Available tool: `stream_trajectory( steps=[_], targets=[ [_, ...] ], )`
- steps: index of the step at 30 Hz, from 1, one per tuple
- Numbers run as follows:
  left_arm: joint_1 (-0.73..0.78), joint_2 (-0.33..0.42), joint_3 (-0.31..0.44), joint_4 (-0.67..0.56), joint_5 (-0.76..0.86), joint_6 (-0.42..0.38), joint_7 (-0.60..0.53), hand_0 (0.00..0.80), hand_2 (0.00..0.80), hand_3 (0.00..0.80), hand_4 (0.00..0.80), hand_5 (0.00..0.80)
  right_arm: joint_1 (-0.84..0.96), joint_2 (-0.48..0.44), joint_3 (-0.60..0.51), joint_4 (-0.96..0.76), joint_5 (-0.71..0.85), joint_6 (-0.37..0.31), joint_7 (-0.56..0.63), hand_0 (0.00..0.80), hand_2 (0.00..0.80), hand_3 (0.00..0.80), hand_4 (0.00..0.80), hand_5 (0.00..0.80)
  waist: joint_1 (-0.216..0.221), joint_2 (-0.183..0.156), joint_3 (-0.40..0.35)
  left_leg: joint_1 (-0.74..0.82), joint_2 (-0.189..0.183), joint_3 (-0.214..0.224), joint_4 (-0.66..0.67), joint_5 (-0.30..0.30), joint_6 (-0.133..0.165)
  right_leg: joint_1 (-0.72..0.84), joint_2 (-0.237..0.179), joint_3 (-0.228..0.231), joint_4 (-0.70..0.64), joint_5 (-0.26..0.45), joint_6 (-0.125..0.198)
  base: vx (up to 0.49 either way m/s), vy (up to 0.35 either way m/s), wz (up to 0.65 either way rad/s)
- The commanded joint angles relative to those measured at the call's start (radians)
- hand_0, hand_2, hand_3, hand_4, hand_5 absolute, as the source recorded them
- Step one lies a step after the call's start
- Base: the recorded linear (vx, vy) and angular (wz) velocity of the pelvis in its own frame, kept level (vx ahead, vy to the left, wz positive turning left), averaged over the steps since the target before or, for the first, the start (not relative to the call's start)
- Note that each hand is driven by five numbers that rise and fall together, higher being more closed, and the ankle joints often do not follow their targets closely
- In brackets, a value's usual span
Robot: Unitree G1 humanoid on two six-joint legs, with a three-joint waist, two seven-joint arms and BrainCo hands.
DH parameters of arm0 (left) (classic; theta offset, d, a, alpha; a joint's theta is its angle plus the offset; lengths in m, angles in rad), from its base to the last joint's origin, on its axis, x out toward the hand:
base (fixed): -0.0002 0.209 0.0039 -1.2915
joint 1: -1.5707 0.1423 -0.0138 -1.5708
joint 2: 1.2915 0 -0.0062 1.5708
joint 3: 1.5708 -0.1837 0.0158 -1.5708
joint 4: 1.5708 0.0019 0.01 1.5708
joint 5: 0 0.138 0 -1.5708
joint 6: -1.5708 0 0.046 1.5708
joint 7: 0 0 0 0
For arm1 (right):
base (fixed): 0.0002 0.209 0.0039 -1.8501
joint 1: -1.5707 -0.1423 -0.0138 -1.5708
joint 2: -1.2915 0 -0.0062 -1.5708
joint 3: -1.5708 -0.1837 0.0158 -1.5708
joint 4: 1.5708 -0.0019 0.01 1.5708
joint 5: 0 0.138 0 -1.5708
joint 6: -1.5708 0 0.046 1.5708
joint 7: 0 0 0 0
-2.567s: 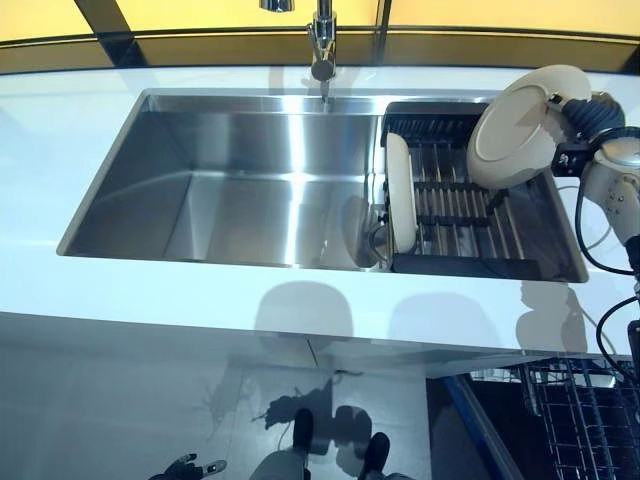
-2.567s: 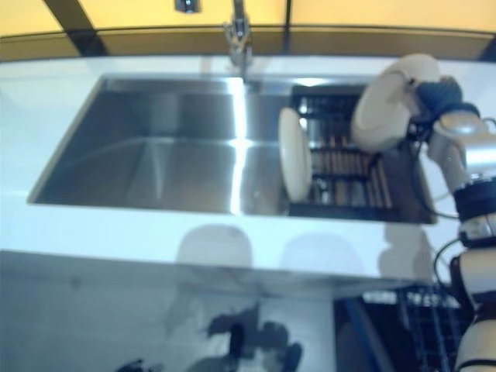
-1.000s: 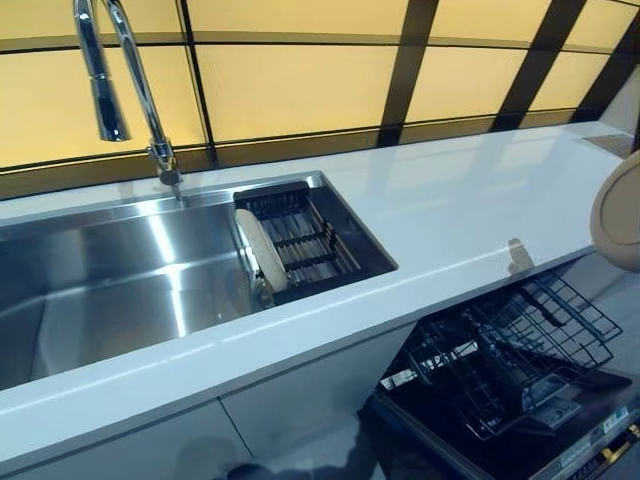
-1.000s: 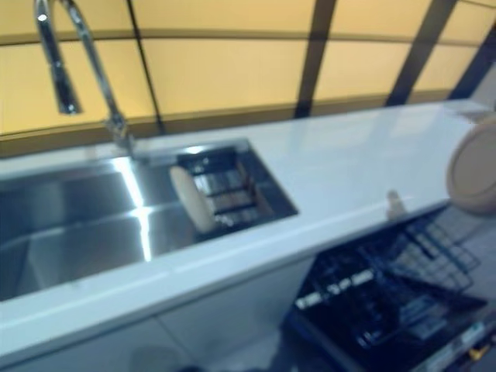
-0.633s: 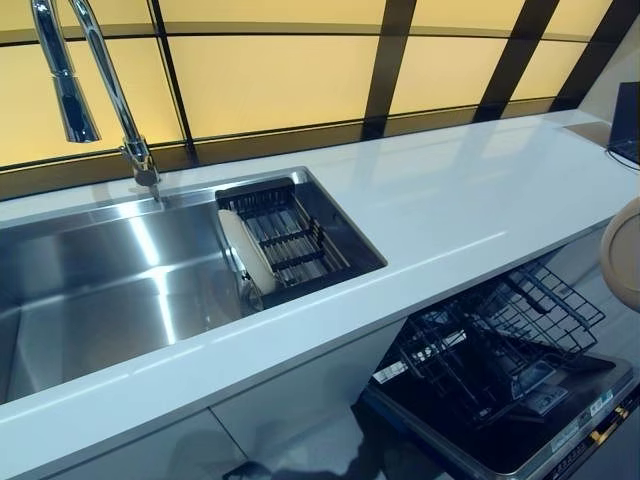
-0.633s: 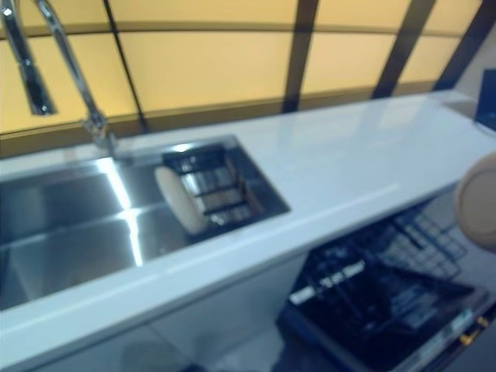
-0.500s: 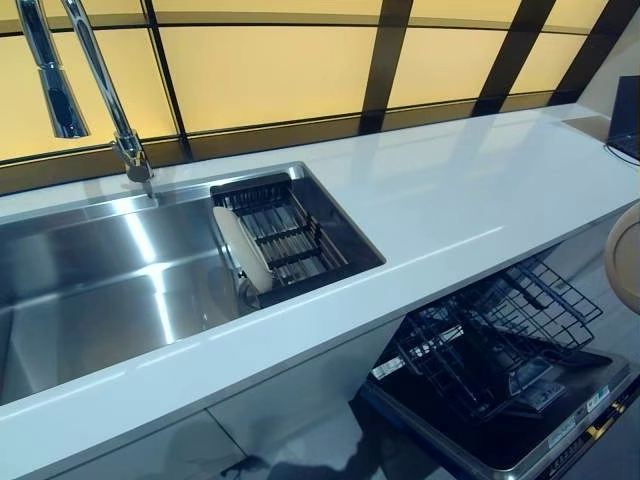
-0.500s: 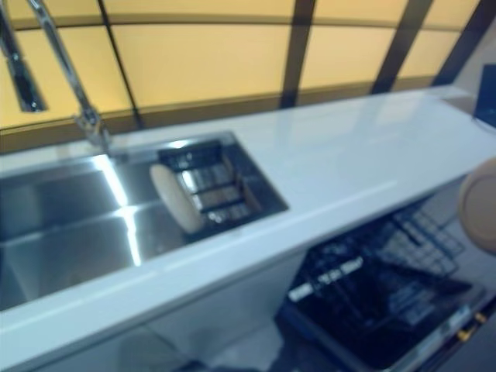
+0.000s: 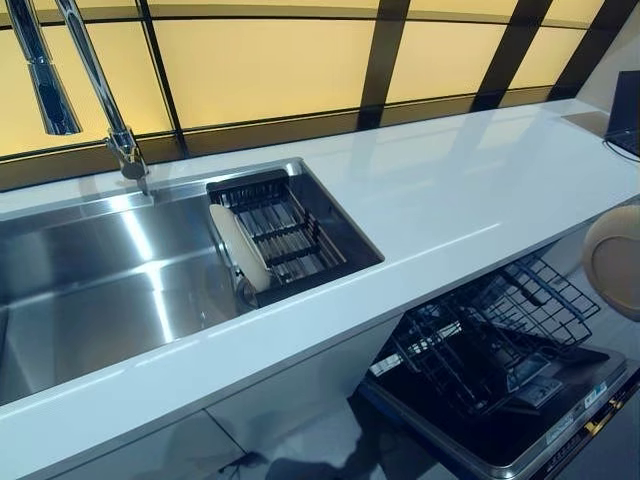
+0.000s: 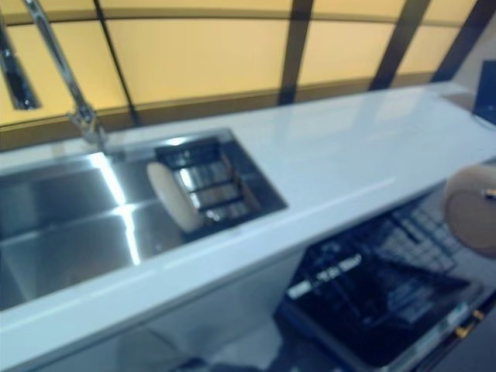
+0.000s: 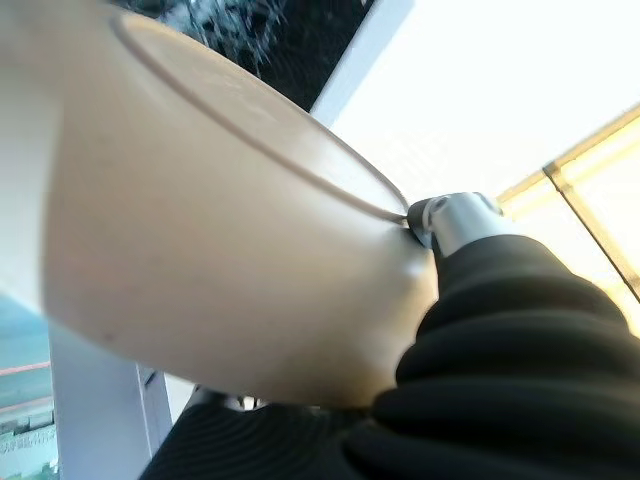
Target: Take plates into dishwasher
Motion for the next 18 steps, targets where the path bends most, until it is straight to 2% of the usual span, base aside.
stream_trajectory(
  steps=[1,18],
  targets=[
    [-0.049,0.046,0.005,0.042,0.041,-0.015,-0.002,0.000,0.000,0.000,0.000,0.000,-0.114,0.020,0.039,0.003,-0.010,-0.034,-0.027,0.800,0.800,0.800,0.800,0.800,0.048,-0.024,-0.008,0.050,0.007,-0.018,-0.001,-0.117,0.049,0.024,-0.013,-0.037,0.003,-0.046,0.085,0.000,0.000,0.00],
    [-0.061,0.025,-0.002,0.040,0.052,-0.029,-0.005,0.000,0.000,0.000,0.000,0.000,-0.194,0.195,0.182,0.059,-0.037,-0.013,-0.065,0.800,0.800,0.800,0.800,0.800,0.083,-0.003,0.004,0.051,0.003,-0.033,-0.001,-0.114,0.045,0.033,-0.025,-0.070,0.003,-0.053,0.079,-0.007,-0.002,0.01]
  ],
)
